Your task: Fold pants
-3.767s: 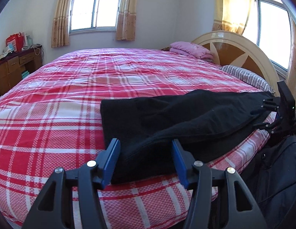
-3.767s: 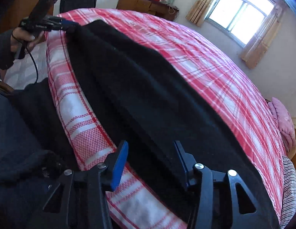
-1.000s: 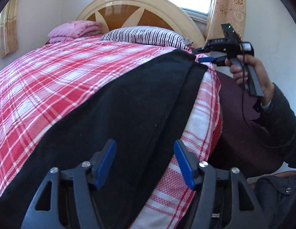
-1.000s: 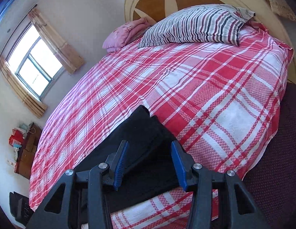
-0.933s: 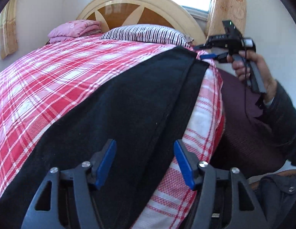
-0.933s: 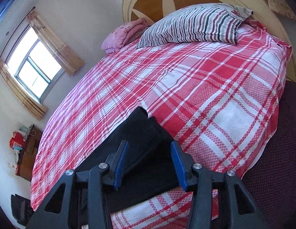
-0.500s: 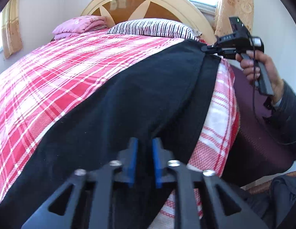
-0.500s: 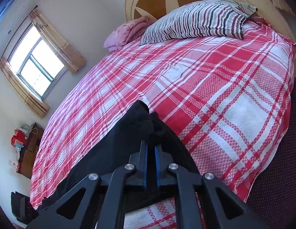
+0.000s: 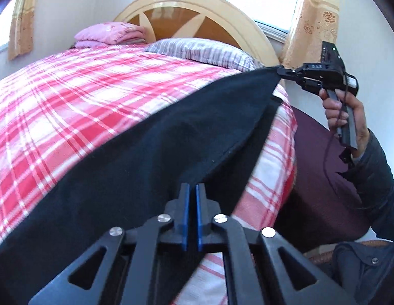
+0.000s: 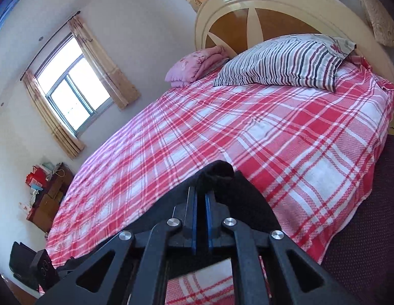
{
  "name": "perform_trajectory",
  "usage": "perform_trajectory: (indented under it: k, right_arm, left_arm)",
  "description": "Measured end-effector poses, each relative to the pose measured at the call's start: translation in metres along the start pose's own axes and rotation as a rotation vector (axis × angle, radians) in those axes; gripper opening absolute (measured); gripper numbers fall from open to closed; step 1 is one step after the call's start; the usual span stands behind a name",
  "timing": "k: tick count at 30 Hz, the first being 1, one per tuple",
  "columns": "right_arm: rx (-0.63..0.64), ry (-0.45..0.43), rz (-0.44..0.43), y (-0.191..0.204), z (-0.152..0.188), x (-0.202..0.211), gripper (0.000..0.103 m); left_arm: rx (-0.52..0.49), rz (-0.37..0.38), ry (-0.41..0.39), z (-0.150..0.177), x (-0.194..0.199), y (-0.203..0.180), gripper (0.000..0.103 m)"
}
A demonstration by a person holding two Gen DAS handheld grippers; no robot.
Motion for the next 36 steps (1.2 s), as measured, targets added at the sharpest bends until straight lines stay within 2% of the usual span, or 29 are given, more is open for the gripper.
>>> perform_trajectory:
  k: [4, 7, 10, 12, 17, 21, 24, 26, 28, 31, 36]
  right_arm:
    - [-0.066, 0.065, 0.066, -0.037, 0.023, -0.007, 0.005]
    - [-0.146, 0.073, 0.045, -0.056, 0.023, -0.014, 0.005]
    - [-0.128, 0.059, 0.032, -0.052, 0.021, -0.011, 0.005]
    - [-0.092, 0.054, 0.031, -0.044, 0.022, -0.011, 0.005]
    - [-0.064, 0.06, 0.03, -0.037, 0.026, -0.015, 0.005]
    - [-0.068, 0.066, 0.035, -0.037, 0.028, -0.016, 0.005]
    - [-0.063, 0.068, 0.036, -0.037, 0.029, -0.017, 0.005]
    - [-0.061, 0.069, 0.035, -0.035, 0.03, -0.018, 0.005]
    - [-0.062, 0.068, 0.034, -0.036, 0.03, -0.017, 0.005]
    - [-0.064, 0.065, 0.032, -0.036, 0.029, -0.017, 0.005]
    - [-0.062, 0.064, 0.033, -0.036, 0.03, -0.016, 0.005]
  left_arm:
    - [-0.01, 0.028, 0.053, 0.015, -0.014, -0.01, 0.006]
    - [-0.034, 0.022, 0.045, 0.015, -0.016, -0.014, 0.006]
    - [-0.082, -0.026, 0.009, 0.012, -0.013, -0.017, 0.006]
    - [-0.093, -0.046, 0.013, 0.013, -0.017, -0.017, 0.006]
    - [-0.166, -0.075, 0.009, 0.015, -0.023, -0.024, 0.007]
    - [-0.187, -0.085, 0.009, 0.014, -0.025, -0.027, 0.009]
    - [-0.207, -0.099, 0.012, 0.015, -0.023, -0.029, 0.017]
    - [-0.227, -0.11, 0.003, 0.014, -0.021, -0.031, 0.028]
    - [-0.258, -0.147, -0.015, 0.013, -0.018, -0.033, 0.046]
    - [-0.271, -0.154, -0.037, 0.011, -0.014, -0.034, 0.047]
    - [-0.3, -0.167, -0.004, 0.016, -0.025, -0.033, 0.047]
Point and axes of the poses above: each gripper's, at about its wrist camera, not at the fingertips, and x roughly against the way its jaws point, y to its left, z to its underside, the point moved 1 cm from there along -x, roughly the way its jaws point, and after that the axes turned 15 degrees about -y, right-handed, at the moved point
